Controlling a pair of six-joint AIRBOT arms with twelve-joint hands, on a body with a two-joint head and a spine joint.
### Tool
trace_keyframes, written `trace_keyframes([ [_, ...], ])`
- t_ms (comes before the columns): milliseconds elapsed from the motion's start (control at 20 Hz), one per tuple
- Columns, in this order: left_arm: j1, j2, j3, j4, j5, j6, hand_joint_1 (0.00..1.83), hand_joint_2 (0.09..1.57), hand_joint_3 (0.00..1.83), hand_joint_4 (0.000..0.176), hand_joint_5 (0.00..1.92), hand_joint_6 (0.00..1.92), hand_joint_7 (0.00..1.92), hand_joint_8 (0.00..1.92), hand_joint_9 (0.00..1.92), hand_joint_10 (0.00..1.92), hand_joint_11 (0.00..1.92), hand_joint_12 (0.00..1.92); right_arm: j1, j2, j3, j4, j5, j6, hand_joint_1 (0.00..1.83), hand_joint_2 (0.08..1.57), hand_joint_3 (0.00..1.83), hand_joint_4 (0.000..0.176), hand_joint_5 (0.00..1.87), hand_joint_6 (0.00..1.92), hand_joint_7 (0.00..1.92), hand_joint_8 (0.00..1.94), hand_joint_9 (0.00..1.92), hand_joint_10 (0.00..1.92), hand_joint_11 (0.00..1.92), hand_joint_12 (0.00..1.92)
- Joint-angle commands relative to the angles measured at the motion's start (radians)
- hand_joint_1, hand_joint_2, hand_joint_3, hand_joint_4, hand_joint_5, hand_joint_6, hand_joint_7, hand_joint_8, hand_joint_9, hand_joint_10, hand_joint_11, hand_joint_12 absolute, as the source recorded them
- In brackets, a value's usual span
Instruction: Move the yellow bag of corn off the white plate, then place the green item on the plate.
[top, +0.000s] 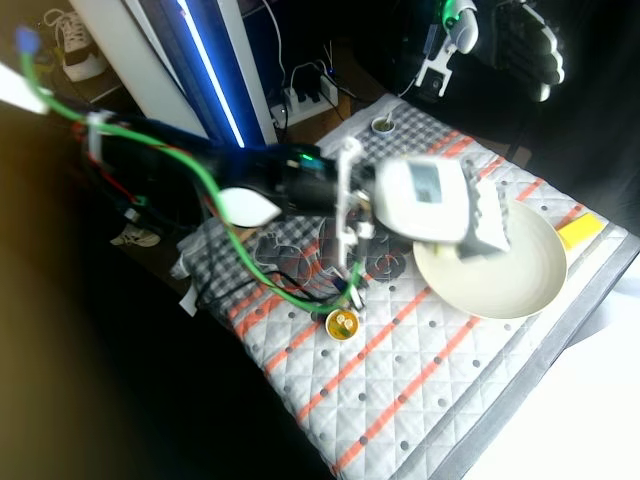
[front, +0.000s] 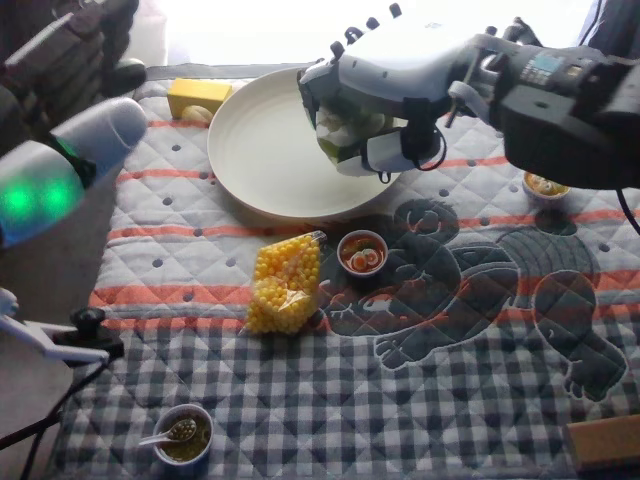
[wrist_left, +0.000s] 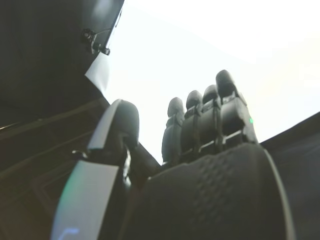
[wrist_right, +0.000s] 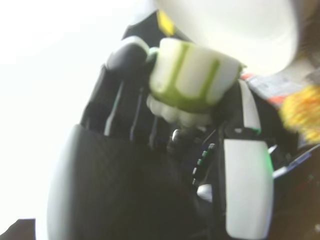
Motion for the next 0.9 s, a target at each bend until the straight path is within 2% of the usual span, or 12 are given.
trace_keyframes([
  [0, -0.008, -0.002, 0.005, 0.010, -0.113, -0.014, 0.90, 1.36, 0.00, 0.000, 0.25, 0.01, 0.15, 0.00, 0.15, 0.03, 0.00, 0.71, 0.022, -0.014, 0.012, 0.009, 0.077, -0.002, 0.86, 1.22, 0.00, 0.045, 0.17, 0.45, 0.31, 0.41, 0.26, 0.81, 0.04, 1.72],
  [50, -0.008, -0.003, 0.006, 0.011, -0.109, -0.017, 0.91, 1.36, 0.00, 0.000, 0.26, 0.00, 0.17, 0.00, 0.16, 0.03, 0.00, 0.80, 0.022, -0.019, 0.019, 0.012, 0.069, -0.002, 0.74, 1.19, 0.00, 0.082, 0.04, 0.17, 0.27, 0.15, 0.17, 0.60, 0.01, 1.56],
  [100, -0.008, -0.003, 0.007, 0.011, -0.109, -0.020, 0.90, 1.36, 0.00, 0.000, 0.26, 0.00, 0.18, 0.00, 0.17, 0.03, 0.00, 0.88, 0.022, -0.019, 0.019, 0.019, 0.068, -0.002, 0.62, 1.13, 0.00, 0.104, 0.01, 0.03, 0.05, 0.03, 0.03, 0.12, 0.00, 0.84],
  [250, -0.008, -0.004, 0.007, 0.010, -0.113, -0.021, 0.87, 1.36, 0.00, 0.000, 0.26, 0.00, 0.16, 0.00, 0.13, 0.00, 0.00, 0.74, 0.026, -0.018, -0.004, 0.020, 0.076, -0.002, 0.58, 1.10, 0.01, 0.092, 0.00, 0.00, 0.00, 0.00, 0.00, 0.00, 0.00, 0.03],
  [300, -0.007, -0.004, 0.006, 0.008, -0.116, -0.022, 0.87, 1.36, 0.00, 0.000, 0.25, 0.00, 0.15, 0.00, 0.10, 0.00, 0.00, 0.64, 0.034, 0.002, -0.027, 0.020, 0.086, -0.002, 0.55, 1.10, 0.01, 0.056, 0.00, 0.00, 0.00, 0.00, 0.00, 0.00, 0.00, 0.01],
  [450, -0.006, -0.002, 0.004, 0.006, -0.126, -0.024, 0.84, 1.36, 0.00, 0.000, 0.26, 0.00, 0.14, 0.00, 0.09, 0.00, 0.00, 0.56, 0.042, 0.121, -0.128, 0.021, 0.156, -0.002, 0.50, 1.07, 0.00, 0.073, 0.00, 0.00, 0.00, 0.00, 0.00, 0.00, 0.05, 0.03],
  [500, -0.004, 0.001, 0.001, 0.005, -0.132, -0.024, 0.83, 1.35, 0.00, 0.000, 0.26, 0.00, 0.14, 0.00, 0.09, 0.00, 0.00, 0.56, 0.041, 0.190, -0.187, 0.021, 0.213, -0.002, 0.44, 1.04, 0.00, 0.084, 0.00, 0.00, 0.00, 0.00, 0.00, 0.00, 0.01, 0.70],
  [550, -0.002, 0.004, 0.000, 0.004, -0.139, -0.024, 0.84, 1.35, 0.00, 0.000, 0.27, 0.00, 0.14, 0.00, 0.10, 0.00, 0.00, 0.60, 0.031, 0.239, -0.234, 0.022, 0.262, -0.002, 0.47, 1.05, 0.00, 0.061, 0.00, 0.00, 0.00, 0.00, 0.04, 0.02, 0.00, 1.11],
  [600, 0.000, 0.007, -0.003, 0.003, -0.149, -0.025, 0.80, 1.35, 0.00, 0.007, 0.24, 0.00, 0.14, 0.00, 0.12, 0.01, 0.00, 0.69, 0.012, 0.297, -0.288, 0.030, 0.333, -0.002, 0.43, 1.02, 0.00, 0.061, 0.00, 0.00, 0.00, 0.00, 0.01, 0.00, 0.00, 1.11],
  [650, 0.001, 0.009, -0.004, 0.003, -0.157, -0.025, 0.74, 1.35, 0.00, 0.022, 0.20, 0.00, 0.14, 0.00, 0.12, 0.02, 0.00, 0.71, -0.011, 0.353, -0.339, 0.033, 0.405, -0.001, 0.46, 1.03, 0.00, 0.102, 0.00, 0.00, 0.00, 0.00, 0.00, 0.00, 0.00, 1.05],
  [750, 0.001, 0.013, -0.007, 0.003, -0.175, -0.025, 0.66, 1.35, 0.00, 0.084, 0.11, 0.02, 0.02, 0.00, 0.02, 0.00, 0.00, 0.25, -0.076, 0.461, -0.433, 0.054, 0.544, -0.001, 0.44, 1.18, 0.02, 0.128, 0.00, 0.00, 0.00, 0.00, 0.00, 0.00, 0.00, 0.57],
  [850, 0.001, 0.016, -0.007, 0.003, -0.191, -0.025, 0.70, 1.34, 0.00, 0.085, 0.08, 0.01, 0.00, 0.00, 0.00, 0.00, 0.00, 0.01, -0.147, 0.548, -0.499, 0.085, 0.674, -0.001, 0.40, 1.30, 0.02, 0.158, 0.00, 0.00, 0.00, 0.00, 0.00, 0.00, 0.00, 0.17],
])
